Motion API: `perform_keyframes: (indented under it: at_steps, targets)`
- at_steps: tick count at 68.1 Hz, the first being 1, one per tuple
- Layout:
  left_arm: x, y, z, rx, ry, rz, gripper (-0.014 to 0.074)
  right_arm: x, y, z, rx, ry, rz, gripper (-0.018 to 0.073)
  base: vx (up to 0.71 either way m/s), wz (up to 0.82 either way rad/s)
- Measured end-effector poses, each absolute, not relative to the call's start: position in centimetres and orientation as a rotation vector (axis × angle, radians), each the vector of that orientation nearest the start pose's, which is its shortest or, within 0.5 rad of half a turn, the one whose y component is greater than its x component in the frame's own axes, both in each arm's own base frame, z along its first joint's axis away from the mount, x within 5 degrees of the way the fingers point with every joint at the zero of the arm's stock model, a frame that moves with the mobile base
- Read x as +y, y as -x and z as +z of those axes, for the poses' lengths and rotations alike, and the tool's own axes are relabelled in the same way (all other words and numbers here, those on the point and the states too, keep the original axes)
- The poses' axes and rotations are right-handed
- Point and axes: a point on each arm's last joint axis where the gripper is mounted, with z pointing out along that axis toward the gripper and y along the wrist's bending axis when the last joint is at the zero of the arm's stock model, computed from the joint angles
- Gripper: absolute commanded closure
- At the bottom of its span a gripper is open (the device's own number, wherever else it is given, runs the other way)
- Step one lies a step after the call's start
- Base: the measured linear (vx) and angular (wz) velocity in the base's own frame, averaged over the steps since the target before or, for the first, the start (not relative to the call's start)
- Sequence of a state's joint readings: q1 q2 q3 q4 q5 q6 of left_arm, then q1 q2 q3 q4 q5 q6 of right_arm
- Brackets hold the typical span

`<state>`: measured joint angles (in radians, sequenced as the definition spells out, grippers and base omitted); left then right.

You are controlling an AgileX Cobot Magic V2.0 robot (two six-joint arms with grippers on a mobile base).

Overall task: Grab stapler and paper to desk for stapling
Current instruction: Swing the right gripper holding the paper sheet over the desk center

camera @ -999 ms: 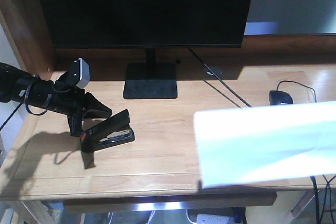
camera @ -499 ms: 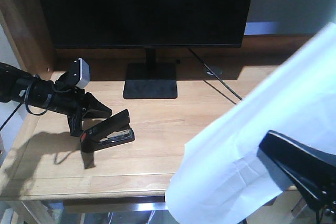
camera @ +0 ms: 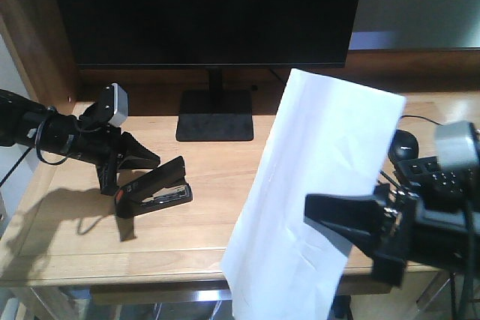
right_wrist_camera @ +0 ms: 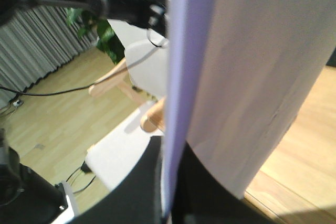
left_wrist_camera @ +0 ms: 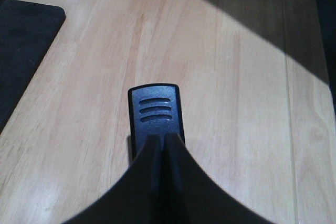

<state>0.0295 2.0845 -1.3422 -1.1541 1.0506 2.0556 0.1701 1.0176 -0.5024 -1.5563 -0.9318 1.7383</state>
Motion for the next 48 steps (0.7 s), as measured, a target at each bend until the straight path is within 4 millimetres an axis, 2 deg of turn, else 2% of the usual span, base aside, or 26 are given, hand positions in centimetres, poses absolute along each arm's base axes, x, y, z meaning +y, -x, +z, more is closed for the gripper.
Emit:
perform_keyframes:
  at_steps: [10,30,39,48]
  targets:
    - [-6.0,-40.3,16.2,1.799,-1.414,-0.714,0.0603,11.8,-18.2,27.2,1.951,0.624,1.134,0.0561,0.0,0.0]
    - [-6.0,-40.3,16.2,1.799,-1.414,-0.714,0.0603,17.5,-22.3,24.3,2.097,0.711,1.137,0.0561,0.0,0.0]
    - [-6.0,-40.3,16.2,1.799,-1.414,-0.714,0.0603,18.2,-23.7,22.9,2.155,0.67,1.114,0.0561,0.0,0.0]
    - [-6.0,-40.3,16.2,1.799,-1.414,-0.714,0.0603,17.9,-25.0,21.2,2.24,0.573,1.006,0.0561,0.0,0.0]
